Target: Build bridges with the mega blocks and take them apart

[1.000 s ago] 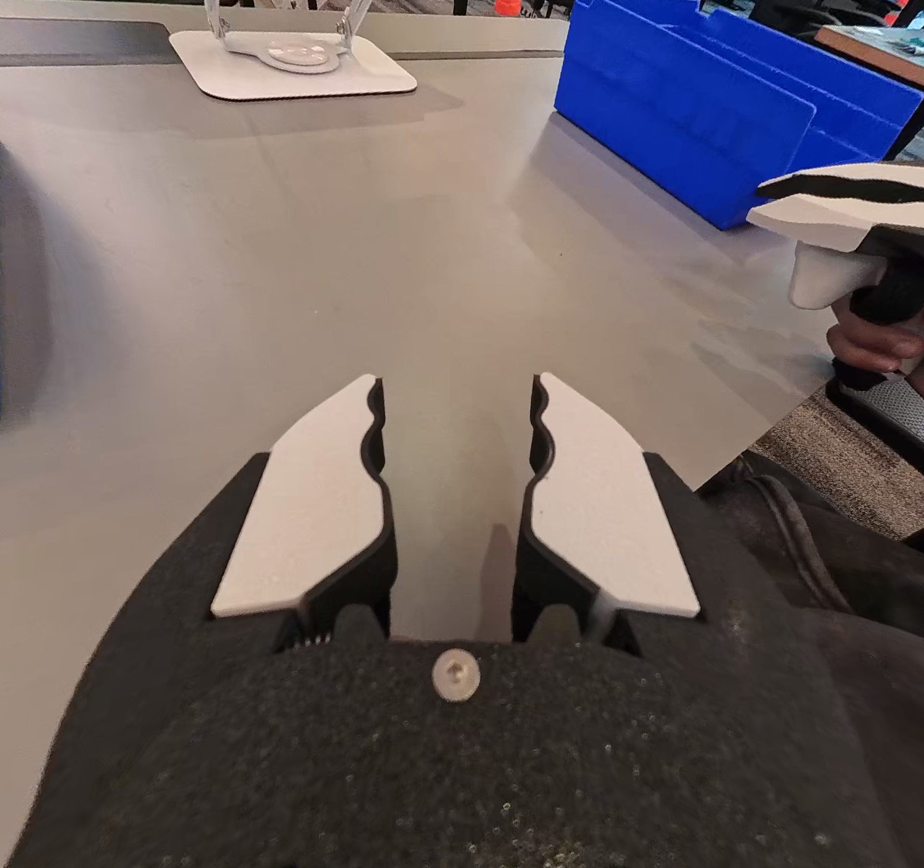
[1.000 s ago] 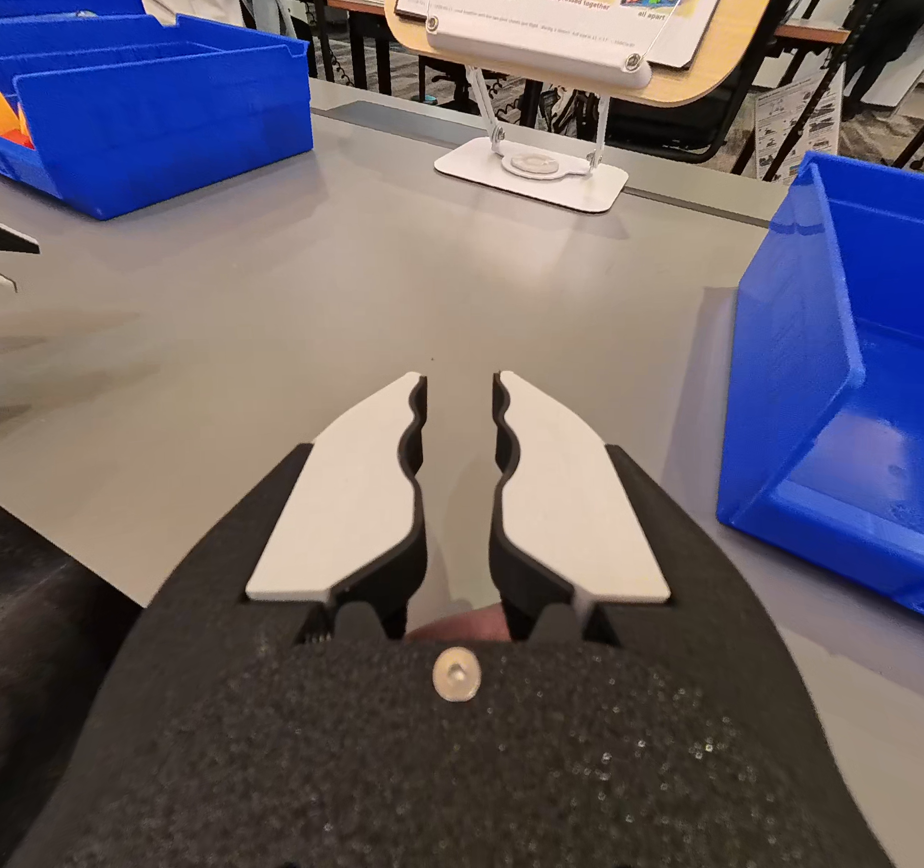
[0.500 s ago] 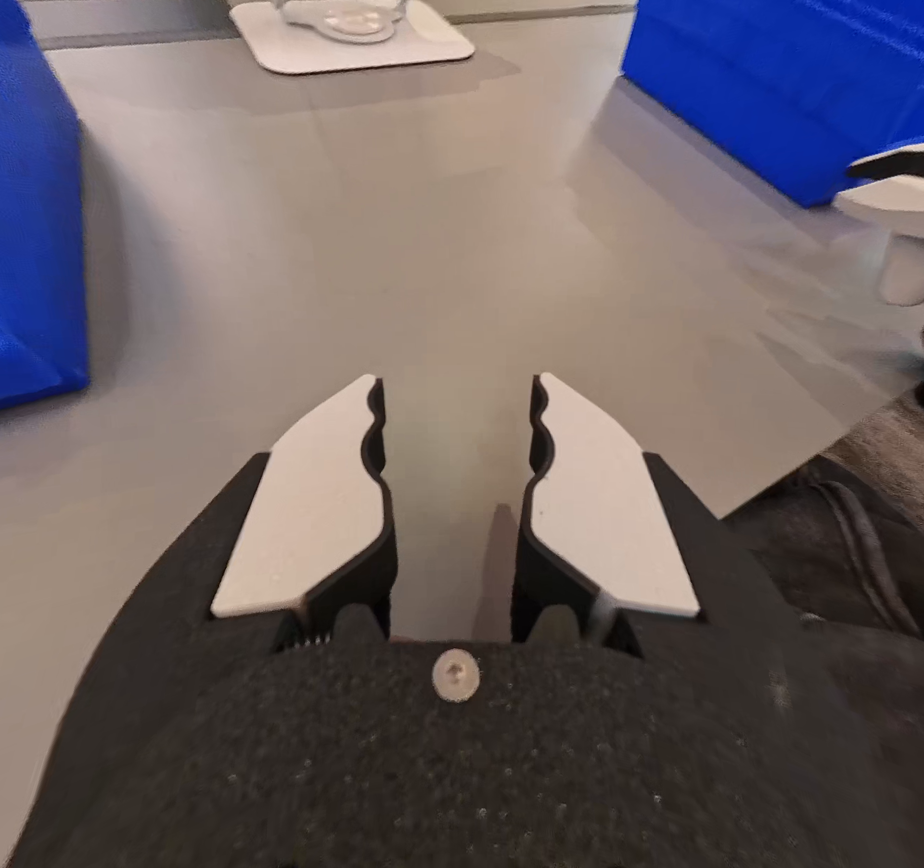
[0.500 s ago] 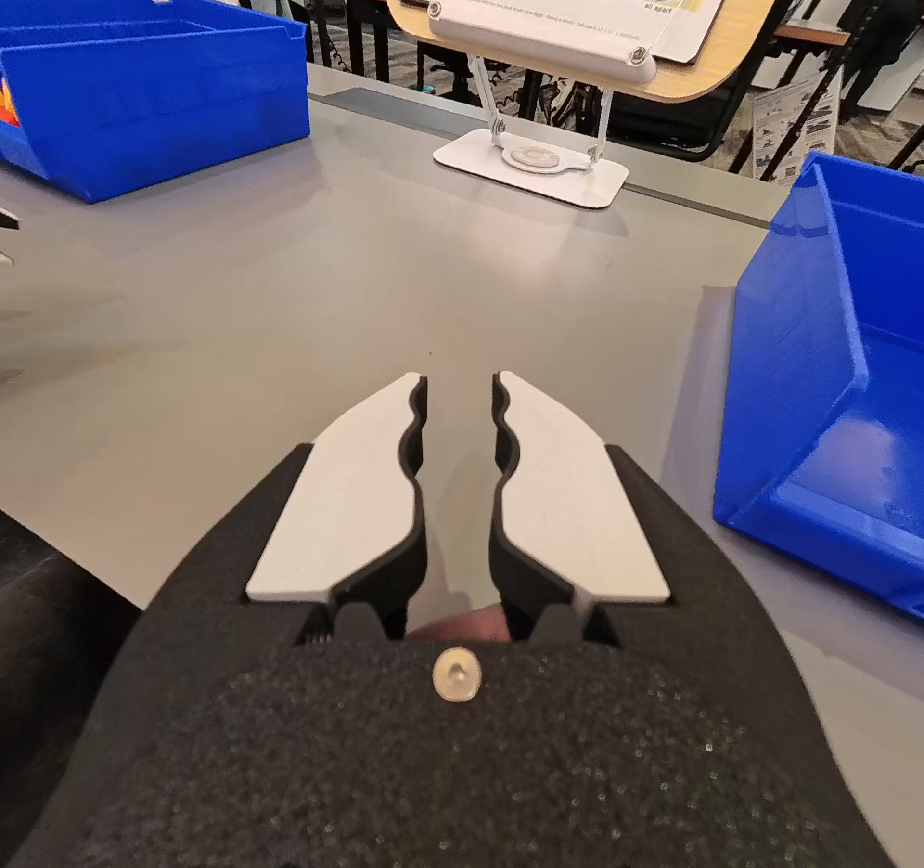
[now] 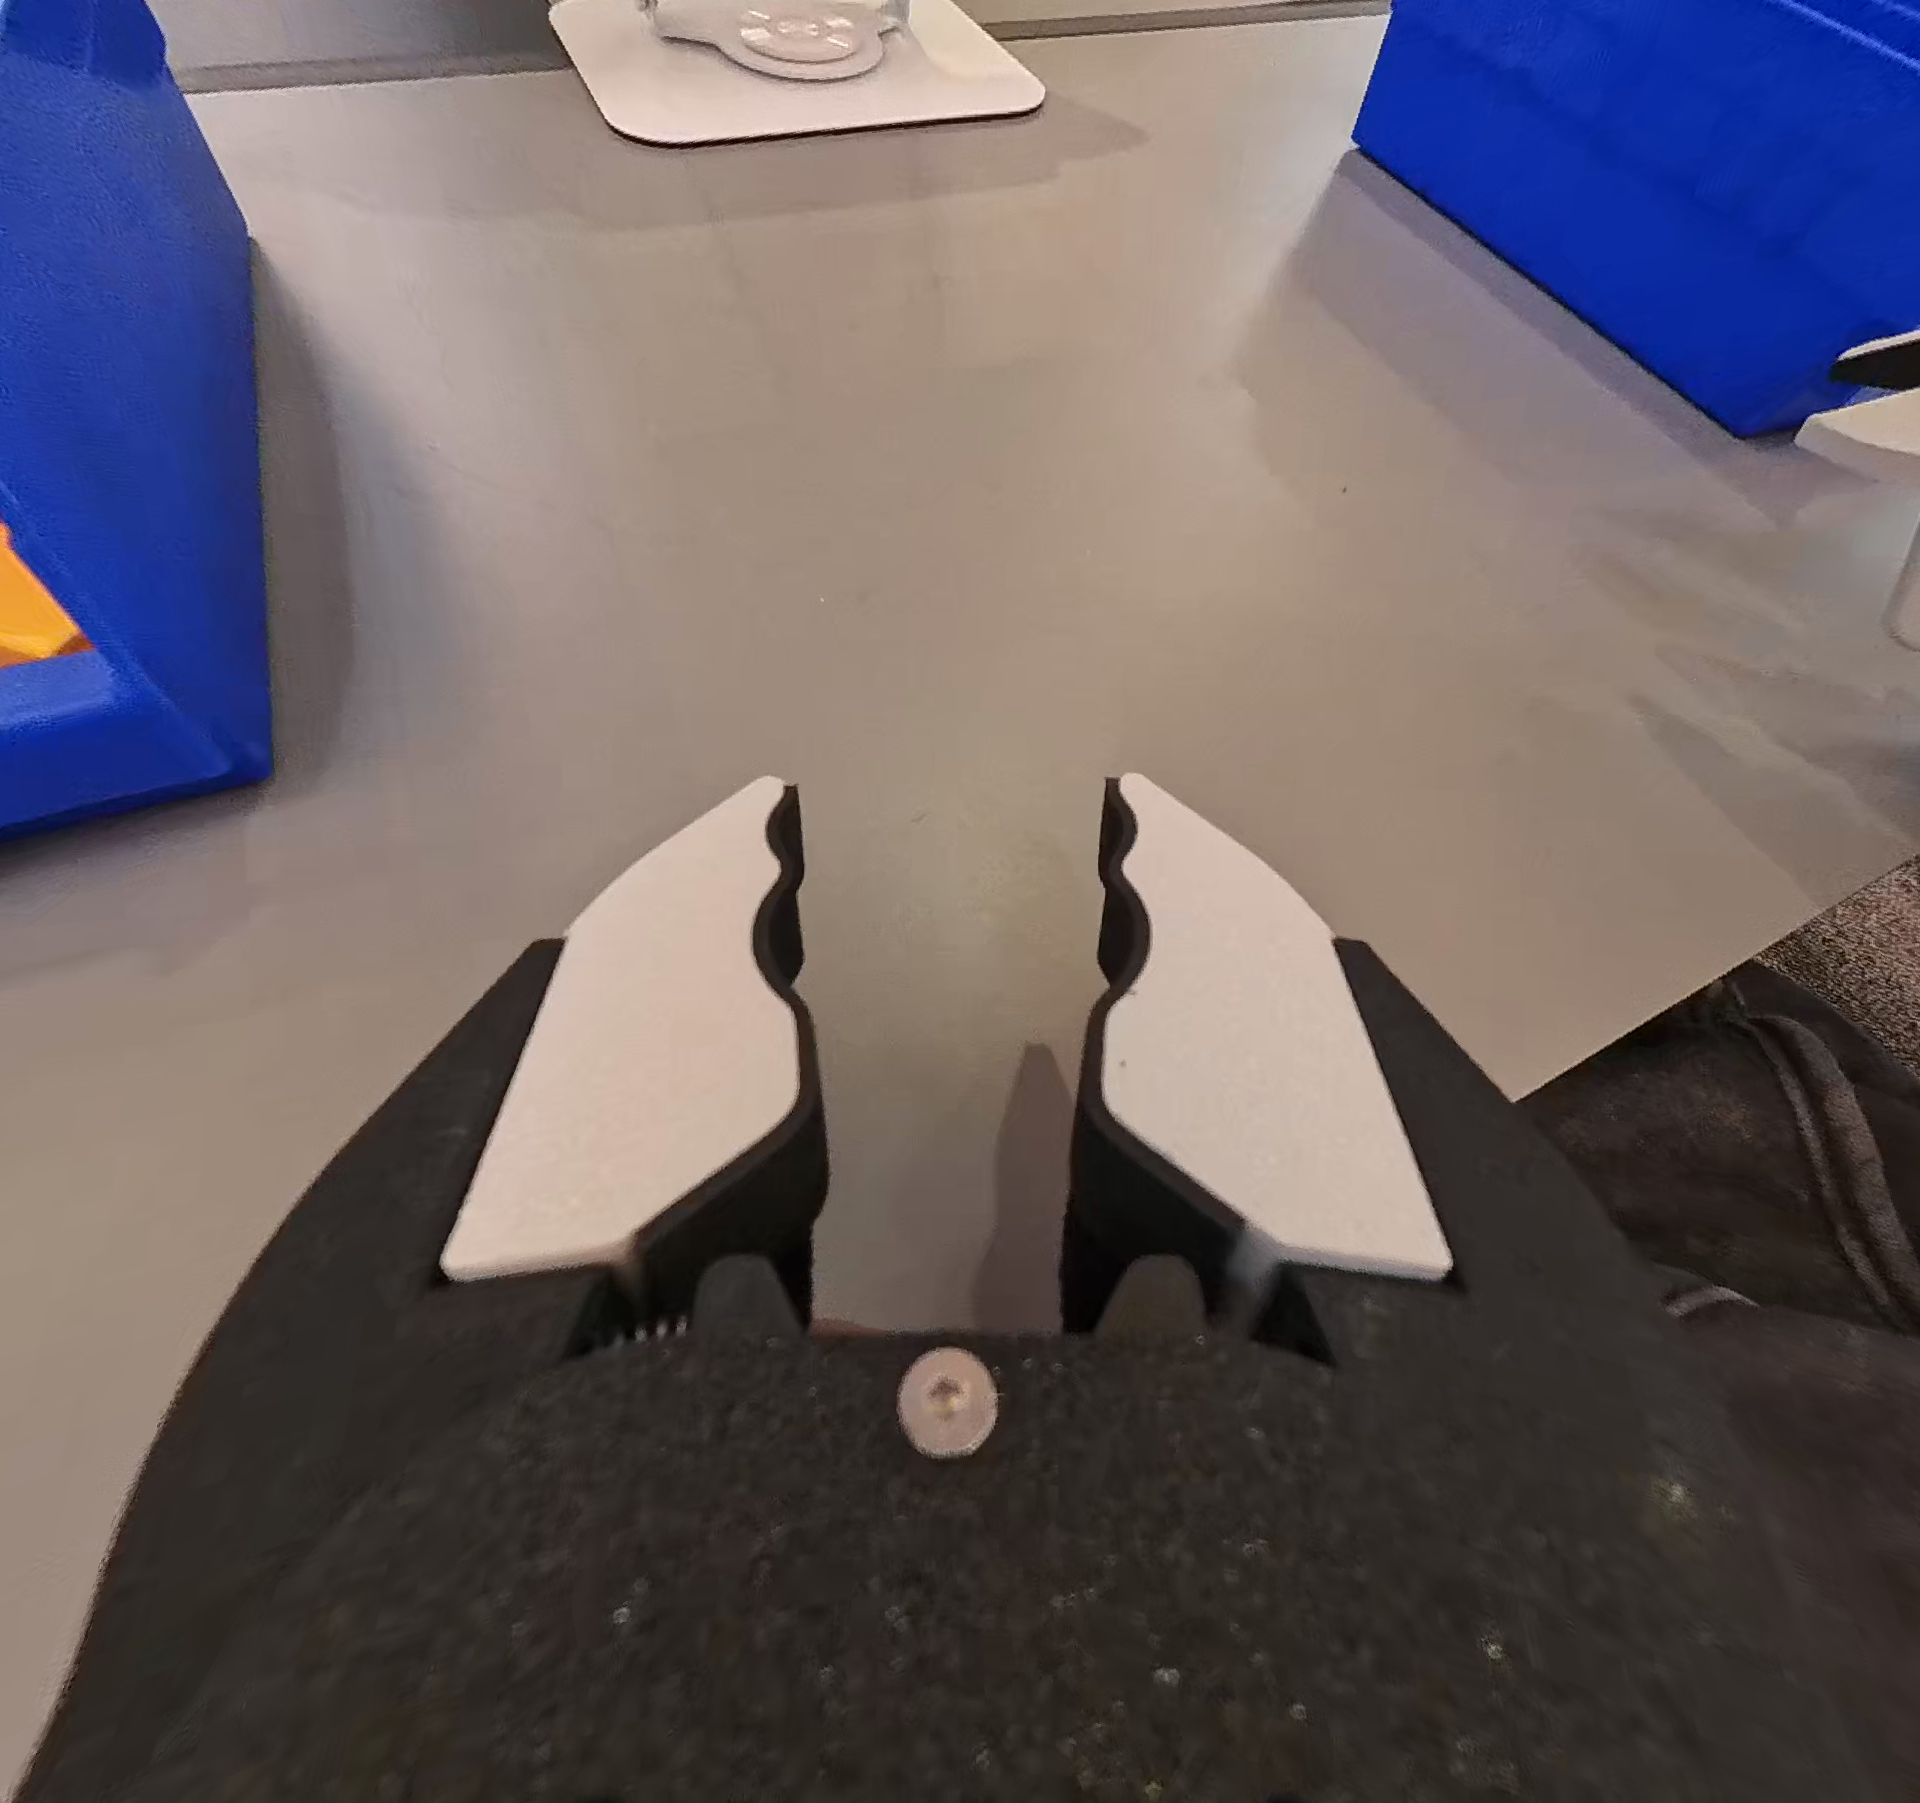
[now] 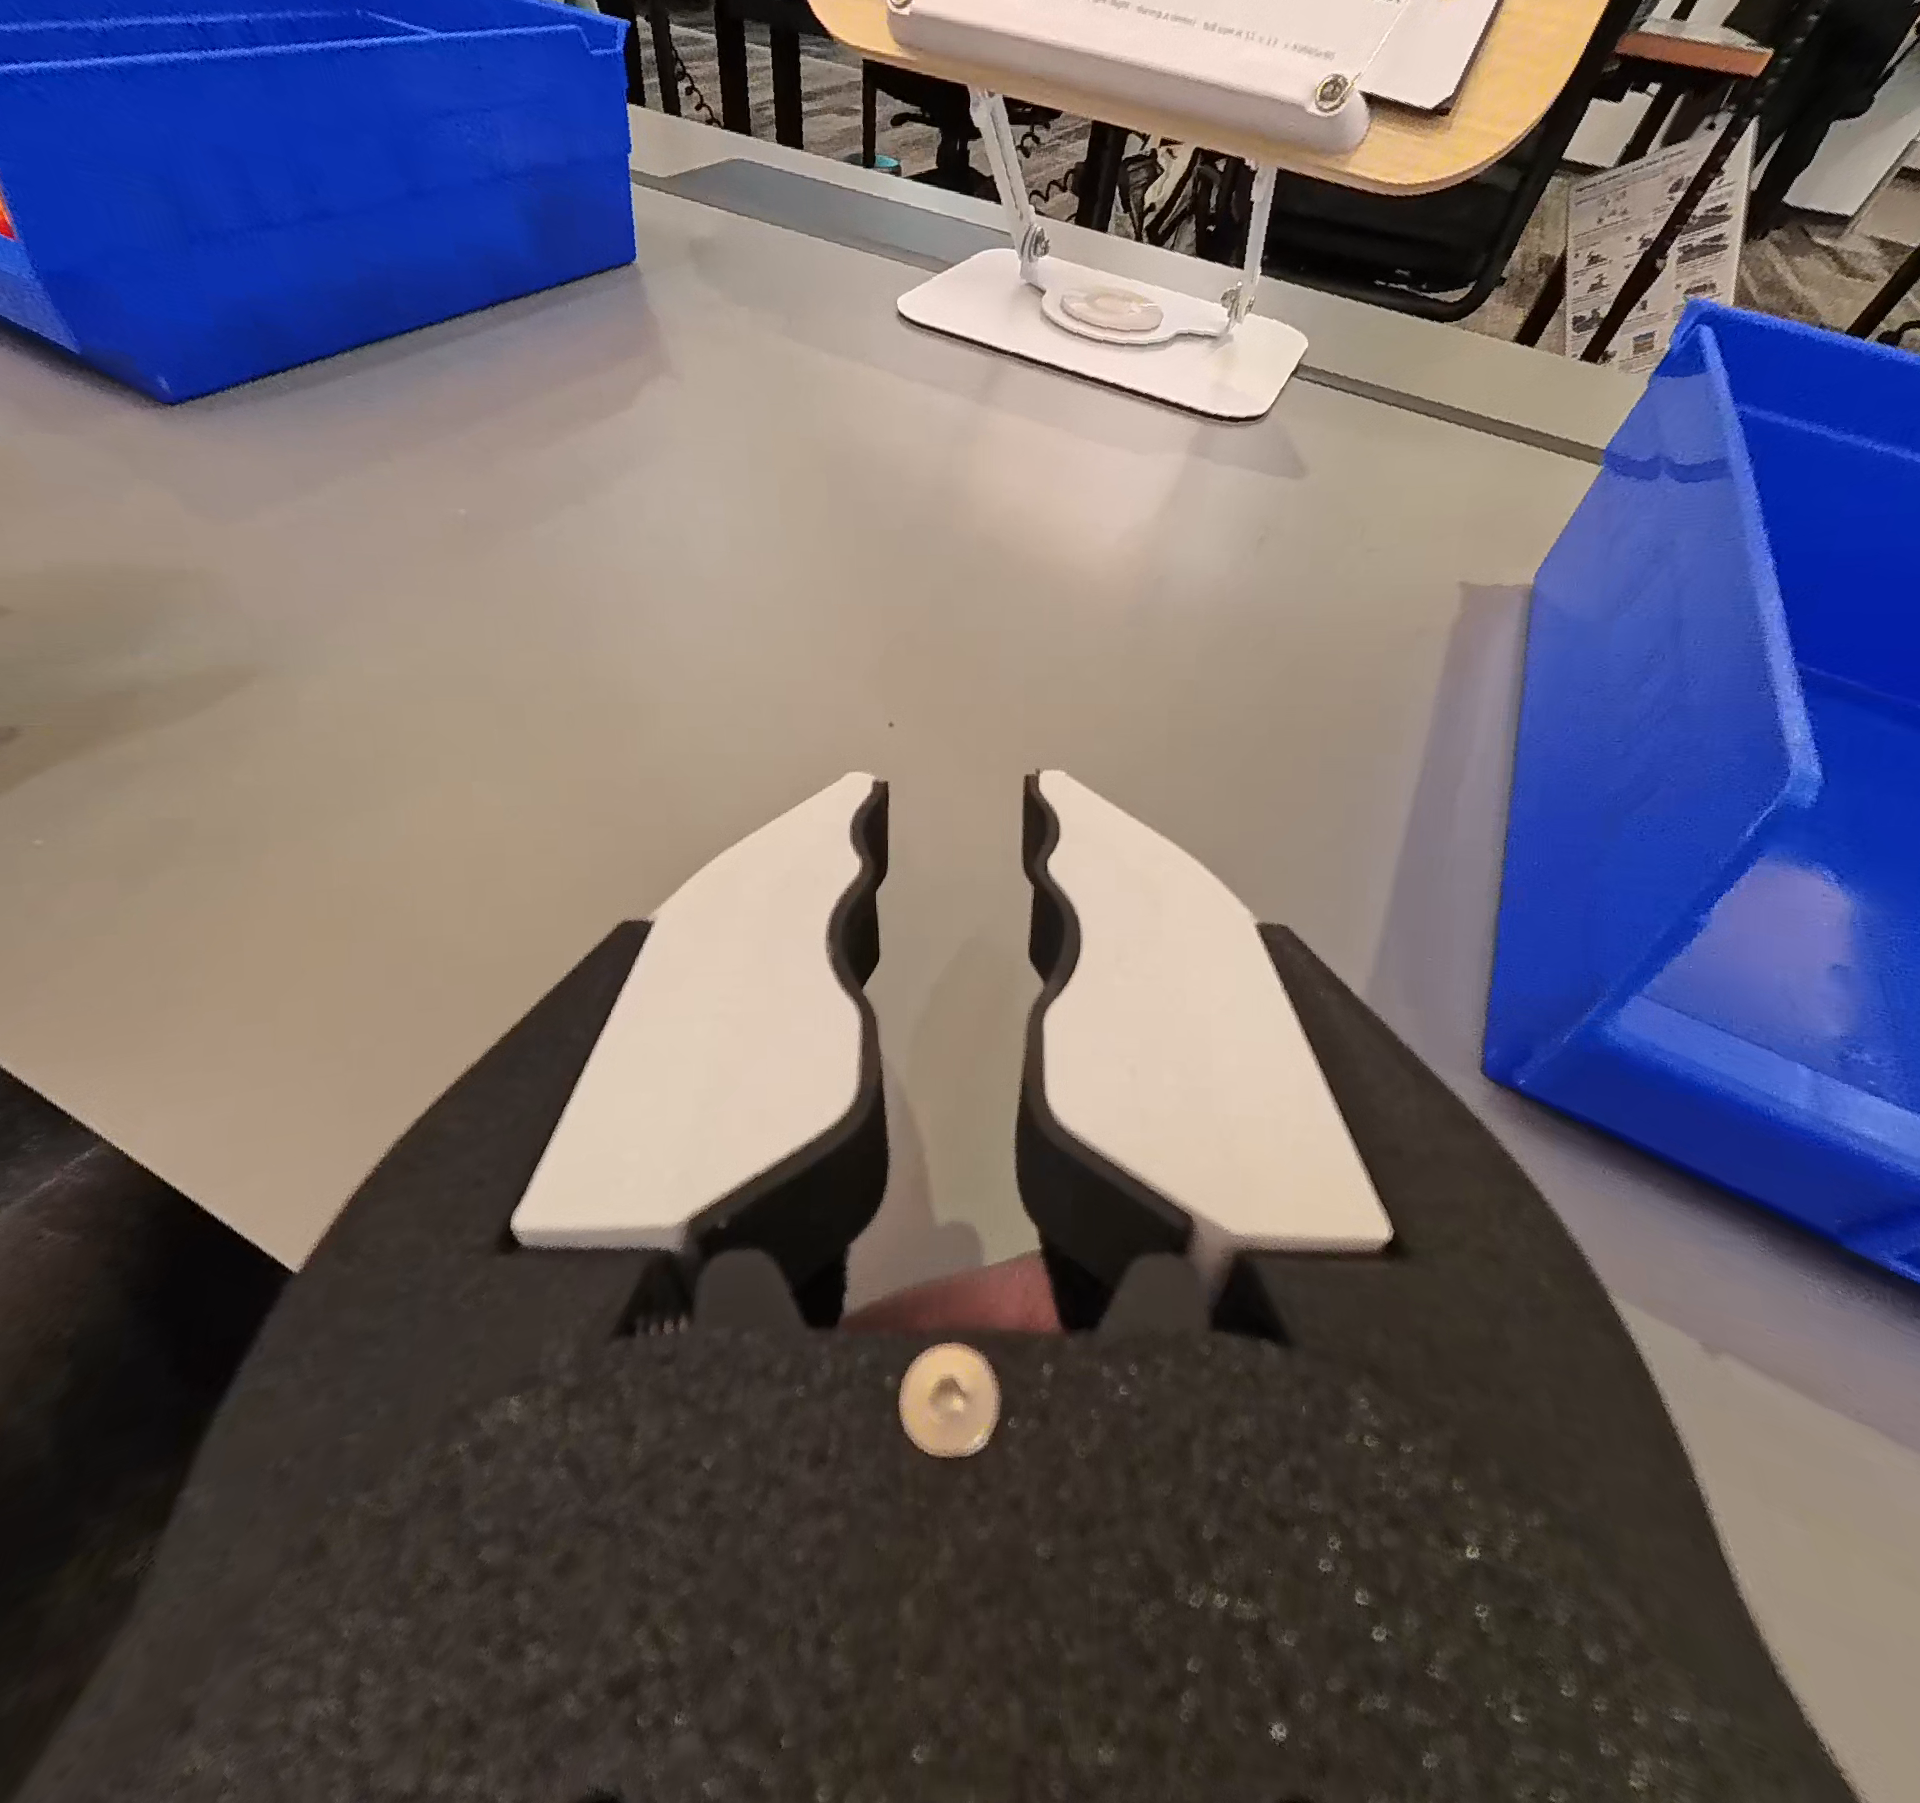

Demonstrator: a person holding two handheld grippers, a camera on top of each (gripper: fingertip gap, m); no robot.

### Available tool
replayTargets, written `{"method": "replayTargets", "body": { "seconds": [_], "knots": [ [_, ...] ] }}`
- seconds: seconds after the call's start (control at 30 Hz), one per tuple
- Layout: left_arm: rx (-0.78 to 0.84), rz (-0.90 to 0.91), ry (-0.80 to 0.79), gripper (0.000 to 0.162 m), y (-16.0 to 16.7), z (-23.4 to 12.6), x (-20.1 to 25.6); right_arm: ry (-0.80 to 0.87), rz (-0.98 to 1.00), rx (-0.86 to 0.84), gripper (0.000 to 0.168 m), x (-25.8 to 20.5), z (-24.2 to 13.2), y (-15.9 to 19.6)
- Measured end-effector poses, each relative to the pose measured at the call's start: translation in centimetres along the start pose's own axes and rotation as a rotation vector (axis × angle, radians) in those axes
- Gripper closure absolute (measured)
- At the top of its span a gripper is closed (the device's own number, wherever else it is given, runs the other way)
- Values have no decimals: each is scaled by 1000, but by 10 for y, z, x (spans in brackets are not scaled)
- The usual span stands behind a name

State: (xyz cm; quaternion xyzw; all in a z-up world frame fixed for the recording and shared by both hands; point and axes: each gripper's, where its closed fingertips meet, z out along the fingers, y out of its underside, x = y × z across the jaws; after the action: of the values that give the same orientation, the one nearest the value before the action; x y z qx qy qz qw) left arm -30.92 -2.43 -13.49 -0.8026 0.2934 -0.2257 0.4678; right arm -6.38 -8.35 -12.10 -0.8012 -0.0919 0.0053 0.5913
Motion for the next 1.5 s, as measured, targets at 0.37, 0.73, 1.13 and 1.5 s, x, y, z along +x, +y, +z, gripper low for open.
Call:
{"method": "replayTargets", "body": {
  "seconds": [0.37,0.73,1.13,1.5],
  "knots": [
    [-12,5,10,108,2,1,2,-1,-8,-1,144,-1,0,0],
    [-17,-24,36,107,2,0,5,-3,2,1,144,0,0,0],
    [-17,-11,31,107,1,0,6,5,-23,7,144,-3,-2,-2],
    [-37,-8,39,107,6,4,6,9,-23,5,144,-1,-1,-1]
  ]
}}
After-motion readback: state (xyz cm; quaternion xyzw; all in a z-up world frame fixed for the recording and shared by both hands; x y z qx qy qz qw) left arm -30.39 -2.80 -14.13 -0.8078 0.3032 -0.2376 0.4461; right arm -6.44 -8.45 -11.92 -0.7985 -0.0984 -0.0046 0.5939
